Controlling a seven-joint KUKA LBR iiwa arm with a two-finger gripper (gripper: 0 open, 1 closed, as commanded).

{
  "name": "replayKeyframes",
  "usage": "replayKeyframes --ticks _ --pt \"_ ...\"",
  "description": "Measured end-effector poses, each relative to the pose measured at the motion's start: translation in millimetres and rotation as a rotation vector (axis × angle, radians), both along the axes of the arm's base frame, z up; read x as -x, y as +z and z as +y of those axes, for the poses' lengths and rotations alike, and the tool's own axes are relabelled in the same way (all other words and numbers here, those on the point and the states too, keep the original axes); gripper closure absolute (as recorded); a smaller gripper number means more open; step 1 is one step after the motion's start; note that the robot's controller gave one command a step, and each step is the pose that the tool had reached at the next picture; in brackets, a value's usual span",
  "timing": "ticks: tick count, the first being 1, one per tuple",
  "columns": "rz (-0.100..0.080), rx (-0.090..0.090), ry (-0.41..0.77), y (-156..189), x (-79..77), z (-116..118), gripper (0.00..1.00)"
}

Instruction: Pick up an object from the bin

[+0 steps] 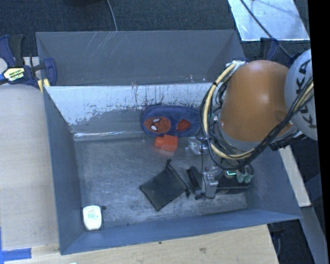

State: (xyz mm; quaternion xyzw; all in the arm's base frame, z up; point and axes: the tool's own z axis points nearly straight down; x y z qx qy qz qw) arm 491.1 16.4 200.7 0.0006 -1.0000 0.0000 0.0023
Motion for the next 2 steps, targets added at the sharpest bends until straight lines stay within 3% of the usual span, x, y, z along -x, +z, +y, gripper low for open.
replayKeyframes --ticks 1,2 --pt "-0.003 0.000 0.005 -134.6 -29.4 4.1 0.00" --pt "-0.009 0.000 0.004 -130.1 -30.8 4.0 1.00"
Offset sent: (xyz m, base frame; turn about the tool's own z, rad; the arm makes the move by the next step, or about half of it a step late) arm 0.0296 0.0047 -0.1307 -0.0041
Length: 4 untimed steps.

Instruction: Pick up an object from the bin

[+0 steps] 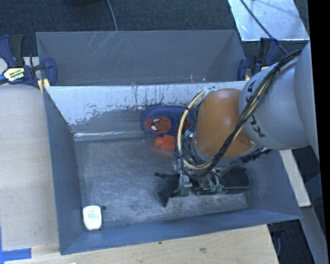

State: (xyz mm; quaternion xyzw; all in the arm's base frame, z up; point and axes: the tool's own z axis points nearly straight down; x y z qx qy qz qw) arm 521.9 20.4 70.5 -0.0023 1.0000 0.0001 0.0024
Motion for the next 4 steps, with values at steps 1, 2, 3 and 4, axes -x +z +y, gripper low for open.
replayKeyframes --ticks 1,2,3,4 --pt "-0.008 0.000 -0.005 143 -8.3 -7 1.00" --pt "0.009 0.000 0.016 65 -17.8 -7 1.00" --pt "0.004 0.002 0.462 79 11.7 -36 1.00" --pt "0.004 0.001 0.475 96 35.4 -39 1.00"
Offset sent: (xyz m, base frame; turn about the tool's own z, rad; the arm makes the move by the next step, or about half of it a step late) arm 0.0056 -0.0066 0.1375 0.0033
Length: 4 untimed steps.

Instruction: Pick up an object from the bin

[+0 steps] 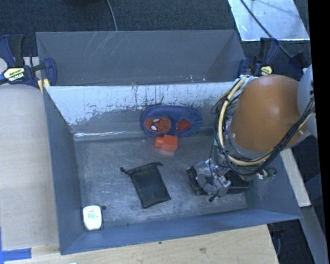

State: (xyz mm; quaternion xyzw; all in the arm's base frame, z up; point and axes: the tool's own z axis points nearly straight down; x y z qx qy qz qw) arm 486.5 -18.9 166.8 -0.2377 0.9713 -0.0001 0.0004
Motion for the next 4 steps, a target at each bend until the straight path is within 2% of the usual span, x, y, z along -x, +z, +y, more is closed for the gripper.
replayKeyframes --ticks 1,2,3,4 --pt "-0.006 0.001 0.056 -18 -55.9 -43 1.00" --pt "0.002 0.000 0.422 -29 -7.1 -34 1.00" --pt "0.001 -0.001 0.419 -29 -7.5 -34 0.00" --pt "-0.001 0.005 0.565 -82 -82.6 -59 0.00"
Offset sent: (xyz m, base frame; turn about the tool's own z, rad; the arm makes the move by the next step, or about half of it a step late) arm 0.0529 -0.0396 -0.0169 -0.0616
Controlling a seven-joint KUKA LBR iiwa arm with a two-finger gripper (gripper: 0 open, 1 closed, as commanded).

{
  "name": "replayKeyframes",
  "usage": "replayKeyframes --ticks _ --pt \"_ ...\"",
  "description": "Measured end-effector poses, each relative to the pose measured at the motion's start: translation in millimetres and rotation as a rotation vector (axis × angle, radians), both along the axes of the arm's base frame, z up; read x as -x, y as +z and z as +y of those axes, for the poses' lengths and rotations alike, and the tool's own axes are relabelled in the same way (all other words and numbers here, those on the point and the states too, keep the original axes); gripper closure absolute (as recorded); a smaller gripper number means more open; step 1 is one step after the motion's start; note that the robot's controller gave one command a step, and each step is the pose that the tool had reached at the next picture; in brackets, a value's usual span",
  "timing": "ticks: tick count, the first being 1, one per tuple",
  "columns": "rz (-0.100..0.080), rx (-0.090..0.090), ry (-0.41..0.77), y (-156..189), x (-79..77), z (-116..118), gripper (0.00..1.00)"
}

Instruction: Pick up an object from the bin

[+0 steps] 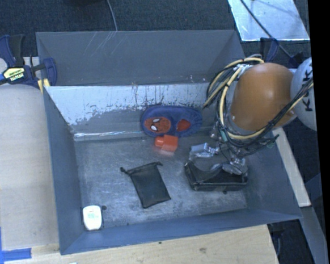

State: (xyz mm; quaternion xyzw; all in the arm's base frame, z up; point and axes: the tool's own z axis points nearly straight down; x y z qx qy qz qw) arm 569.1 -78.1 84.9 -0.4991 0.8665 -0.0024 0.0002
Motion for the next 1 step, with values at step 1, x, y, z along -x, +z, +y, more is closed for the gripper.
replayKeyframes --ticks 1 --pt "0.003 0.015 -0.006 3.2 -1.9 -8.9 1.00"
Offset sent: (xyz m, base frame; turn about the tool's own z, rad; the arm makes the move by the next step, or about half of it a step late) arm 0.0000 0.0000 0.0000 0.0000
